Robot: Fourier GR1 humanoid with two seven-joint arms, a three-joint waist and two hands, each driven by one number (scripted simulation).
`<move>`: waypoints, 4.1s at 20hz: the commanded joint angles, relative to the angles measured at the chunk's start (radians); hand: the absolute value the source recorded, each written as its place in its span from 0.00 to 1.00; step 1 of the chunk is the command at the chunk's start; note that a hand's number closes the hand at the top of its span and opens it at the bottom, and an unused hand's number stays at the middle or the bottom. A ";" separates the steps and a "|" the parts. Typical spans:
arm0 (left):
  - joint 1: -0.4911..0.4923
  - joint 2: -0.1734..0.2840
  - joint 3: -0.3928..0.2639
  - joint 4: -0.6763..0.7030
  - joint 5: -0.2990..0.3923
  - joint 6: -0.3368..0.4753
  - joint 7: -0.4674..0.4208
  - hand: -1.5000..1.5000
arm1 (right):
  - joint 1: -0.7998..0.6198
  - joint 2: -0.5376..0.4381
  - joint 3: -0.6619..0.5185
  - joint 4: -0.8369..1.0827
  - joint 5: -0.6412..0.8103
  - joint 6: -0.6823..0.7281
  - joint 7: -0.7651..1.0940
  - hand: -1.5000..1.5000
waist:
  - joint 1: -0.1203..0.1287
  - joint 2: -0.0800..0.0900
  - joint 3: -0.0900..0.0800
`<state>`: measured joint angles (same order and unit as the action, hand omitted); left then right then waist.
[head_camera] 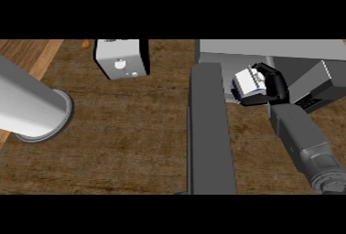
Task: Pick up the milk, place it into the microwave and close the microwave
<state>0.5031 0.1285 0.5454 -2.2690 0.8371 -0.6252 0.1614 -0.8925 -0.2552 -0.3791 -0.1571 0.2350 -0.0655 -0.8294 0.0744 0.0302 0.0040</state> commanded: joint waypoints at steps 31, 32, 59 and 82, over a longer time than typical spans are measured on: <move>-0.171 0.089 -0.028 0.093 -0.013 0.007 0.024 0.00 | -0.136 -0.167 -0.010 0.049 0.052 -0.302 0.142 1.00 | 0.115 0.073 0.008; -0.176 0.086 -0.036 0.084 -0.013 0.015 0.028 0.00 | -0.140 -0.172 0.000 0.055 0.063 -0.302 0.152 1.00 | 0.117 0.073 0.008; -0.270 0.112 -0.046 0.154 -0.126 -0.004 0.011 0.00 | -0.268 -0.042 0.053 0.096 0.121 -0.285 0.253 0.00 | 0.141 0.064 0.000; -0.221 0.049 -0.115 0.227 -0.221 -0.080 -0.003 0.00 | -0.299 0.002 0.015 0.063 0.112 -0.386 0.254 0.00 | 0.054 0.024 -0.002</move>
<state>0.2725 0.1844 0.4341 -2.0623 0.6382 -0.6767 0.1735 -1.1930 -0.2320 -0.3707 -0.0899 0.3393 -0.4661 -0.5702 0.1454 0.0751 0.0059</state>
